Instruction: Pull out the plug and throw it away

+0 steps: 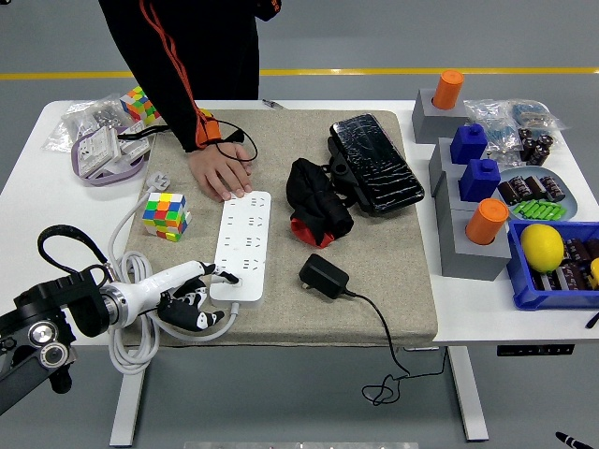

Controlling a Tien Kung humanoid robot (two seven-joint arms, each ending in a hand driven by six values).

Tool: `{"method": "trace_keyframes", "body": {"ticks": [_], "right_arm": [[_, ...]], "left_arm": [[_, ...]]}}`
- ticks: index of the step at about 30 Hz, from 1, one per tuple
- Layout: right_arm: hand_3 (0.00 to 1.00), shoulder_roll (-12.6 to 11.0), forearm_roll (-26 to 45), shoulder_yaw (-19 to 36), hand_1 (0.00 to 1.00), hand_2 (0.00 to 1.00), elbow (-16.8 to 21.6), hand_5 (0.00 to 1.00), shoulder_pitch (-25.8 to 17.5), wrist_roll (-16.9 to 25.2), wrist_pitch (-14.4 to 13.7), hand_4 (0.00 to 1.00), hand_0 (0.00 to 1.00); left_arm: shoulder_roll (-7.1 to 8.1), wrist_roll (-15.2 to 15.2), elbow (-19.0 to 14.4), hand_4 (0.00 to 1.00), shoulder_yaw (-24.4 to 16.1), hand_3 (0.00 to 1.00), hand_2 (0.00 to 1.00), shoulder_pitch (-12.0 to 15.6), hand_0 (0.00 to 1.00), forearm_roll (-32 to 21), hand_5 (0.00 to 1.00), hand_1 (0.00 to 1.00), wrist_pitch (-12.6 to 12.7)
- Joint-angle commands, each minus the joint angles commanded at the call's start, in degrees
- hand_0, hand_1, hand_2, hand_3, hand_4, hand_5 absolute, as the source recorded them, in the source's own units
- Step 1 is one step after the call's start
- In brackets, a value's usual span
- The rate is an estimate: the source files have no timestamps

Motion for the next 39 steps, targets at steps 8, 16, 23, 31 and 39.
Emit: {"method": "trace_keyframes", "body": {"ticks": [8, 16, 23, 31, 39], "right_arm": [[0.568, 0.0, -0.1, 0.1, 0.626, 0.619, -0.1, 0.449, -0.1, 0.0, 0.0, 0.988, 0.633], [0.568, -0.1, -0.2, 0.1, 0.626, 0.618, -0.1, 0.45, 0.0, -0.1, 0.0, 0.987, 0.632], [0.568, -0.1, 0.2, -0.8, 0.626, 0.618, -0.1, 0.45, 0.2, 0.0, 0.0, 0.987, 0.632], [0.568, -0.5, 0.8, -1.9, 0.626, 0.62, -0.2, 0.45, 0.5, -0.1, 0.0, 0.988, 0.632], [0.567, -0.8, 1.3, -3.1, 0.626, 0.619, -0.2, 0.45, 0.8, -0.2, 0.0, 0.987, 0.632]], "left_arm": [[0.0, -0.5, -0.7, 0.592, -0.6, 0.837, 0.127, 0.2, 0.073, 0.1, 0.002, 0.058, 0.3], [-0.46, -2.7, -3.7, 0.593, -5.1, 0.835, 0.128, 0.6, 0.073, 1.1, 0.002, 0.058, 1.3], [-1.67, -12.2, -1.2, 0.601, -6.5, 0.823, 0.128, 0.2, 0.077, 4.5, 0.002, 0.06, 8.0], [-3.79, -17.4, 2.4, 0.776, -9.4, 0.805, 0.485, -0.7, 0.31, 6.8, 0.215, 0.359, 11.5], [-3.94, -20.5, 3.8, 0.998, -11.8, 0.893, 0.883, -0.7, 0.838, 7.9, 0.532, 0.907, 14.3]]}}
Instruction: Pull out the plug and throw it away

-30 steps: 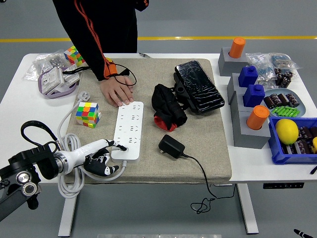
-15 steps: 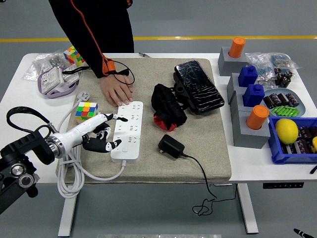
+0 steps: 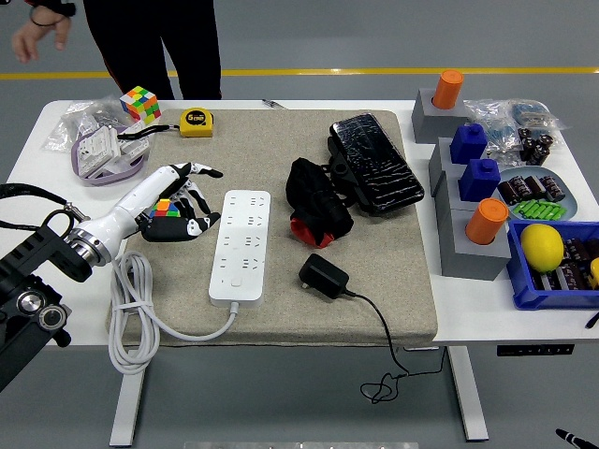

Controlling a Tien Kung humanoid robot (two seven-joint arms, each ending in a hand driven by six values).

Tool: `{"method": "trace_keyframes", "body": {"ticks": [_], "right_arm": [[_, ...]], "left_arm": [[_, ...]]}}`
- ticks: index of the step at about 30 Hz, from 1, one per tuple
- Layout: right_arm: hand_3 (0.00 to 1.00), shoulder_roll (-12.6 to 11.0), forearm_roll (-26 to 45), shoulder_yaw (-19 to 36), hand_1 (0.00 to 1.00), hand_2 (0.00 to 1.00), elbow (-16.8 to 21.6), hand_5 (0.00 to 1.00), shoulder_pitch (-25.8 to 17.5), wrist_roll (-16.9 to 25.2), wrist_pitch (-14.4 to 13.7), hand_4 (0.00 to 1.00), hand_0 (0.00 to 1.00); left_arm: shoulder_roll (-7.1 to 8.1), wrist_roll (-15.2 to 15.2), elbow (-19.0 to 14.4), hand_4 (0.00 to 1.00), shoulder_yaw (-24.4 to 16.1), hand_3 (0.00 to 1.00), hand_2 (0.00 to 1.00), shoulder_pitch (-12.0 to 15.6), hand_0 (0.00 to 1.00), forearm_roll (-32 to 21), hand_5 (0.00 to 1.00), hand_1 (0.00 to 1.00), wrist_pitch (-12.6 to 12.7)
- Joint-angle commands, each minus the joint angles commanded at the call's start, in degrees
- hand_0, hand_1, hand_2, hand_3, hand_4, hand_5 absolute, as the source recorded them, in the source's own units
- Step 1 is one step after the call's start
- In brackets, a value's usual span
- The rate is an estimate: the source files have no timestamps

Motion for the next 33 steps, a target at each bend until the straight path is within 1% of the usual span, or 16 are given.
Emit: {"method": "trace_keyframes", "body": {"ticks": [2, 3, 8, 9, 14, 15, 17, 22, 28, 32, 33], "right_arm": [[0.567, -0.1, 0.1, -0.2, 0.626, 0.619, 0.0, 0.45, -0.1, 0.0, 0.0, 0.987, 0.632], [0.568, -0.1, 0.1, -0.4, 0.626, 0.619, 0.0, 0.45, -0.1, 0.0, 0.0, 0.987, 0.632], [0.568, 0.0, 0.2, -0.8, 0.626, 0.619, -0.1, 0.45, -0.4, -0.1, 0.0, 0.987, 0.632], [0.568, 0.0, 0.2, -0.8, 0.626, 0.619, -0.1, 0.451, -0.4, 0.0, 0.1, 0.988, 0.631], [0.568, 0.2, 0.3, -0.3, 0.626, 0.619, -0.1, 0.451, -0.8, 0.3, 0.3, 0.988, 0.631], [0.568, 0.2, 0.2, -0.2, 0.626, 0.622, -0.2, 0.45, -1.0, 0.4, 0.4, 0.991, 0.633], [0.568, 0.2, -0.3, 0.5, 0.626, 0.622, -0.2, 0.45, -1.4, 0.5, 0.5, 0.991, 0.633], [0.579, 0.6, -0.9, 1.6, 0.634, 0.632, -0.3, 0.447, -2.1, 0.7, 1.0, 0.998, 0.642], [0.591, 0.7, -1.5, 2.9, 0.64, 0.637, -0.4, 0.456, -2.9, 1.0, 1.6, 0.998, 0.644], [0.591, 0.5, -1.8, 3.4, 0.64, 0.637, -0.5, 0.456, -3.6, 1.0, 1.7, 0.998, 0.644], [0.619, 0.4, -2.0, 3.7, 0.652, 0.659, -0.5, 0.496, -3.8, 1.0, 1.7, 0.998, 0.652]], "left_arm": [[0.08, -0.2, 0.1, 0.998, -0.2, 0.893, 0.883, 0.0, 0.838, -0.2, 0.532, 0.907, 0.2], [0.08, -0.4, 0.2, 0.998, -0.3, 0.968, 0.998, 0.0, 0.998, -0.3, 0.773, 0.998, 0.3], [0.02, -0.5, 0.3, 0.998, -0.4, 0.968, 0.998, 0.2, 0.998, -0.5, 0.773, 0.998, 0.3], [0.01, -0.5, 0.3, 0.998, -0.4, 0.976, 0.998, 0.2, 0.998, -0.5, 0.818, 0.998, 0.2], [-0.08, -0.4, 0.2, 0.998, -0.6, 0.976, 0.998, 0.4, 0.998, -0.6, 0.818, 0.998, 0.1], [-0.13, -0.4, 0.1, 0.998, -0.7, 0.973, 0.998, 0.6, 0.998, -0.6, 0.837, 0.998, 0.1], [-0.22, -0.3, 0.0, 0.998, -1.0, 0.973, 0.998, 1.1, 0.998, -0.6, 0.837, 0.998, 0.0], [-0.96, -0.1, 0.1, 0.998, -2.1, 0.97, 0.998, 2.1, 0.998, -0.6, 0.841, 0.998, -0.1], [-1.21, 0.2, 0.5, 0.998, -2.0, 0.967, 0.998, 2.0, 0.998, -0.8, 0.84, 0.998, -0.5], [-1.85, 0.2, 0.8, 0.998, -2.3, 0.967, 0.998, 2.2, 0.998, -0.9, 0.84, 0.998, -0.6], [-2.05, 0.3, 0.9, 0.998, -2.3, 0.966, 0.998, 2.2, 0.998, -0.9, 0.842, 0.998, -0.7]]}}
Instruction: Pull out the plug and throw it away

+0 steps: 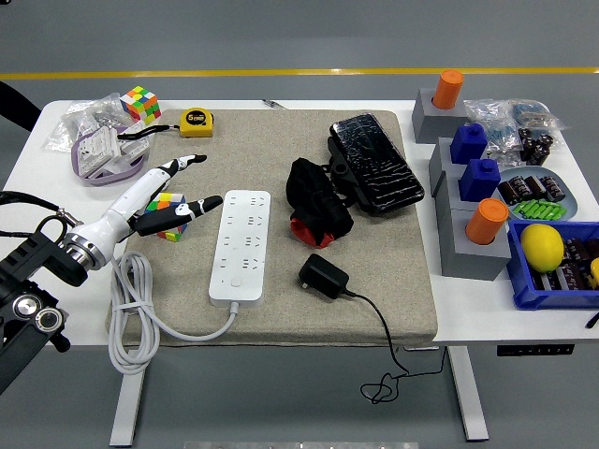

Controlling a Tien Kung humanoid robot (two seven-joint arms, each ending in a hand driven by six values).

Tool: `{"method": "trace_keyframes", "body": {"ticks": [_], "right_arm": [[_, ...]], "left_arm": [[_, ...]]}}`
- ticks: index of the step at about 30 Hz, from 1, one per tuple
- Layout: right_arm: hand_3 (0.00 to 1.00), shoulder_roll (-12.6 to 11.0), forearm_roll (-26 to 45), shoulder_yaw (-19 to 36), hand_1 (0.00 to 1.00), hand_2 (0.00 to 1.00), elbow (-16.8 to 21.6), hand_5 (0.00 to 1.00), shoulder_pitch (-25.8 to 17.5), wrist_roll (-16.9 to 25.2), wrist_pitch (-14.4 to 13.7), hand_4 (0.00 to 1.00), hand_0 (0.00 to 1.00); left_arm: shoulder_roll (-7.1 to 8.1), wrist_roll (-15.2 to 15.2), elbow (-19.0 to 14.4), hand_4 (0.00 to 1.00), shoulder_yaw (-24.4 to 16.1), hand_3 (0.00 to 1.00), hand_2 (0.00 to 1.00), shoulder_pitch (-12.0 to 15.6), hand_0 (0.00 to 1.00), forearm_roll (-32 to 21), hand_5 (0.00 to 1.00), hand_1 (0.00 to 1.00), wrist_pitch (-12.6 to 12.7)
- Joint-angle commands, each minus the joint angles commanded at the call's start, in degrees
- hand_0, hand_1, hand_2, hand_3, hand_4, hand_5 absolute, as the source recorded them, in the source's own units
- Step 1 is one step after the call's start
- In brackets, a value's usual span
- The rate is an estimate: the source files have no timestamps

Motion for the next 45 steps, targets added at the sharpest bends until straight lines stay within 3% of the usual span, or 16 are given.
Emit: {"method": "trace_keyframes", "body": {"ticks": [9, 11, 12, 17, 18, 23, 24, 37, 45], "right_arm": [[0.629, 0.9, -2.1, 3.5, 0.653, 0.662, 0.0, 0.514, -1.0, 0.0, -0.2, 0.998, 0.653], [0.629, 1.3, -4.4, 5.3, 0.653, 0.662, 0.0, 0.514, -1.2, 0.0, 0.7, 0.998, 0.653], [0.677, 1.3, -5.9, 6.5, 0.658, 0.671, 0.1, 0.581, -1.3, -0.3, 1.3, 0.998, 0.654], [0.677, 0.8, -8.1, 8.9, 0.658, 0.671, 0.5, 0.581, -1.2, -1.2, 3.5, 0.998, 0.654], [0.763, 0.6, -8.0, 8.8, 0.699, 0.713, 0.7, 0.8, -1.0, -1.3, 3.6, 0.998, 0.699], [0.763, 0.3, -8.8, 9.4, 0.699, 0.713, 0.2, 0.8, -0.4, -1.6, 3.6, 0.998, 0.699], [0.776, 0.2, -8.2, 8.9, 0.712, 0.731, 0.3, 0.84, -0.3, -1.5, 3.5, 0.998, 0.715], [0.771, 0.6, -6.3, 7.5, 0.713, 0.731, 0.6, 0.821, 0.9, -0.9, 3.4, 0.998, 0.707], [0.769, 1.0, -2.6, 3.7, 0.712, 0.728, 1.2, 0.812, 1.3, -0.2, 4.1, 0.998, 0.696]], "left_arm": [[-0.14, 0.3, 1.1, 0.998, 0.6, 0.961, 0.998, -0.8, 0.998, -0.1, 0.845, 0.998, -0.2], [-0.17, 0.3, 1.0, 0.998, 0.3, 0.961, 0.998, -0.7, 0.998, -0.1, 0.845, 0.998, -0.2], [-0.25, 0.3, 1.1, 0.998, 0.0, 0.958, 0.998, -0.5, 0.998, -0.1, 0.847, 0.998, -0.2], [-0.52, 0.5, 1.5, 0.998, -0.5, 0.958, 0.998, -0.8, 0.998, 0.2, 0.847, 0.998, -0.3], [-0.63, 0.4, 1.4, 0.998, -0.6, 0.958, 0.998, -0.9, 0.998, 0.1, 0.848, 0.998, -0.2], [-0.94, 0.6, 2.3, 0.998, -0.8, 0.958, 0.998, -1.6, 0.998, 0.1, 0.848, 0.998, -0.5], [-0.92, 0.7, 2.4, 0.998, -1.0, 0.959, 0.998, -1.6, 0.998, -0.1, 0.849, 0.998, -0.6], [0.03, 0.3, 1.8, 0.998, -4.6, 0.943, 0.998, -0.1, 0.998, -0.1, 0.844, 0.998, -0.8], [0.77, 0.7, 1.3, 0.998, -6.7, 0.938, 0.998, 0.4, 0.998, 0.8, 0.845, 0.998, -0.9]]}}
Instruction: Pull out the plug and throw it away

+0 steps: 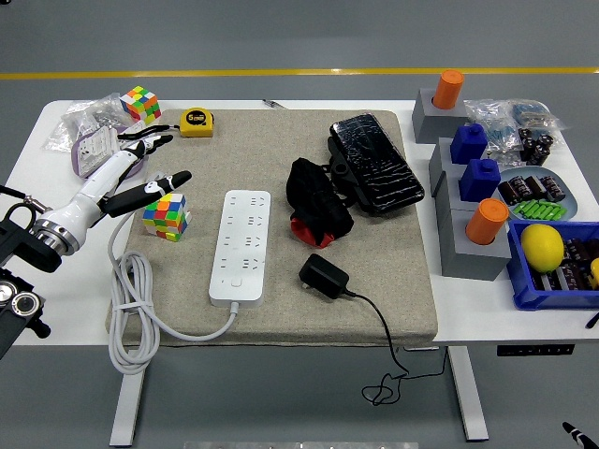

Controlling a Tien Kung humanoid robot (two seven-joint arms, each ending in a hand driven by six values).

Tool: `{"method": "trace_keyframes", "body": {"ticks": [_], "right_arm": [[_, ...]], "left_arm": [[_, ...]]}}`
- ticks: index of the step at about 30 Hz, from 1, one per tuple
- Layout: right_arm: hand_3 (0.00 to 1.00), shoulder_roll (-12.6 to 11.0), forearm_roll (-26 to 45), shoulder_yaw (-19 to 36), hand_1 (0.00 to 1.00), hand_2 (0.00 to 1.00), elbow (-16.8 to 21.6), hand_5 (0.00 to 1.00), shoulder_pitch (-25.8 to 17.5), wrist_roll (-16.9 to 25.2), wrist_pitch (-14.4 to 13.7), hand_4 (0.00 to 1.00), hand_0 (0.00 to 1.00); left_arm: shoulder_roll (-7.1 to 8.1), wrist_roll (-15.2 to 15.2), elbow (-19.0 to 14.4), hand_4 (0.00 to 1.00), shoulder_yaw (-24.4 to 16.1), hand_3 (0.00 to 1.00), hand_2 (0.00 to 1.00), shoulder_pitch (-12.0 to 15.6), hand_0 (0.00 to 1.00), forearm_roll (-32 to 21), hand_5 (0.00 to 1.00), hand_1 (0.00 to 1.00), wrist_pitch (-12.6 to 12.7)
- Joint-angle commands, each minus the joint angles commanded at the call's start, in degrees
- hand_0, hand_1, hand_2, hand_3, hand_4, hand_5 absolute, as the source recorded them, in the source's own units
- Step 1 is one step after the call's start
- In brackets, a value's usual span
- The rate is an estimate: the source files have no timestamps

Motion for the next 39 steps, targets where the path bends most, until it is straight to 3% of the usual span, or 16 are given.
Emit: {"method": "trace_keyframes", "body": {"ticks": [10, 20, 21, 39], "right_arm": [[0.763, -0.3, 0.8, -0.9, 0.71, 0.725, 0.5, 0.798, 0.2, 0.1, 0.6, 0.998, 0.702], [0.759, -0.5, 1.5, -2.3, 0.705, 0.722, 1.5, 0.794, 0.4, -0.1, -0.2, 0.998, 0.698], [0.749, -0.5, 1.7, -2.4, 0.701, 0.714, 1.6, 0.746, 0.4, -0.1, -0.1, 0.998, 0.694], [0.744, -1.2, 2.8, -2.4, 0.695, 0.705, 1.1, 0.743, 0.1, 1.1, -1.4, 0.998, 0.692]], "left_arm": [[-0.05, -0.3, 0.0, 0.998, -2.2, 0.927, 0.998, 0.5, 0.998, 0.8, 0.824, 0.998, -0.1], [0.07, -0.3, 0.7, 0.998, -2.3, 0.926, 0.998, 0.3, 0.998, 1.3, 0.824, 0.998, -0.1], [0.07, -0.3, 0.7, 0.998, -2.3, 0.925, 0.998, 0.3, 0.998, 1.4, 0.827, 0.998, -0.1], [-0.62, 0.1, 0.9, 0.998, -2.6, 0.926, 0.998, 0.4, 0.998, 1.7, 0.814, 0.998, -0.6]]}}
